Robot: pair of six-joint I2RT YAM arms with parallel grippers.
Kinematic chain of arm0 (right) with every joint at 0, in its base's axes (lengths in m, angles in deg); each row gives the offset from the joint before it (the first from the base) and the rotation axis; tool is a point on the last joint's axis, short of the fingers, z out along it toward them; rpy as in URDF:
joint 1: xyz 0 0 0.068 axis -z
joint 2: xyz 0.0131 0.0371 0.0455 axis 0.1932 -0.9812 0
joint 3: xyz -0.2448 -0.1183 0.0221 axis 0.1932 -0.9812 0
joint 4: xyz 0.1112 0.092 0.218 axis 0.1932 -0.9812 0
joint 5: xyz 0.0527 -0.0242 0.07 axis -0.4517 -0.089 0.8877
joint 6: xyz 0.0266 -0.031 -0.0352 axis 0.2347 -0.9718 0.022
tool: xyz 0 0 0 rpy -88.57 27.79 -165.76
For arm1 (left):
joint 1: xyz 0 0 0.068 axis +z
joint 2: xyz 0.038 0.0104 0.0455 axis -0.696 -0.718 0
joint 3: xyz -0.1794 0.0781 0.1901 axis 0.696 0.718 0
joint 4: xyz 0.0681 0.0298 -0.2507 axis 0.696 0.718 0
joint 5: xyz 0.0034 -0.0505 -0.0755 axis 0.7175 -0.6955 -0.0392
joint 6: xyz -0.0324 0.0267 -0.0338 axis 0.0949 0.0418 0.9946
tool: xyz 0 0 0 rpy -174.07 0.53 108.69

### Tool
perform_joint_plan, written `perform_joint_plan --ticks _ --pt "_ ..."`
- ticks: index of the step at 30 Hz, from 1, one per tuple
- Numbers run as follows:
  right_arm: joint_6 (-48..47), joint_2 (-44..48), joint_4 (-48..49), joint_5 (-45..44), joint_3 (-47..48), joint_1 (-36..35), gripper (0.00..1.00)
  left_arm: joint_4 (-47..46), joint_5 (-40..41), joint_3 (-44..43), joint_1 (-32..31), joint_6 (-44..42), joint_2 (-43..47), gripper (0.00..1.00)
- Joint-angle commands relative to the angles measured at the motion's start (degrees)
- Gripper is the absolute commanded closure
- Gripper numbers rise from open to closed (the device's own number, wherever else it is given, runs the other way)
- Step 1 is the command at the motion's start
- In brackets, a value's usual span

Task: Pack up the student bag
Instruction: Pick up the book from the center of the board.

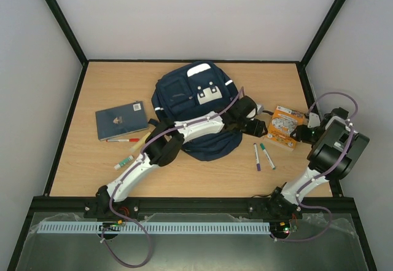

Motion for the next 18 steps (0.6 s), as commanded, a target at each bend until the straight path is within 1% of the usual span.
perform_joint_plan --ticks 1,7,10,14,18 --pt "-2.07 -4.39 -2.75 -1.27 0.26 -1.68 0.50 2.30 -0.39 -0.68 -1.06 -0.83 0.08 0.29" --pt "-3.07 -4.71 -3.69 -1.30 0.18 -5.94 0.51 5.80 4.67 0.58 -1.25 -2.59 1.68 0.27" --pt "-4.39 -3.71 -3.73 -2.49 -0.11 -9.04 0.52 7.65 7.15 2.98 -1.27 -3.47 3.25 0.27" --pt "-5.55 -3.27 -2.98 -4.39 -0.39 -11.90 0.53 7.90 10.40 6.79 -1.14 -4.12 6.14 0.27" --pt "-6.19 -3.94 -1.70 -7.32 -1.55 -14.24 0.56 6.87 14.00 8.63 -1.14 -4.01 7.92 0.27"
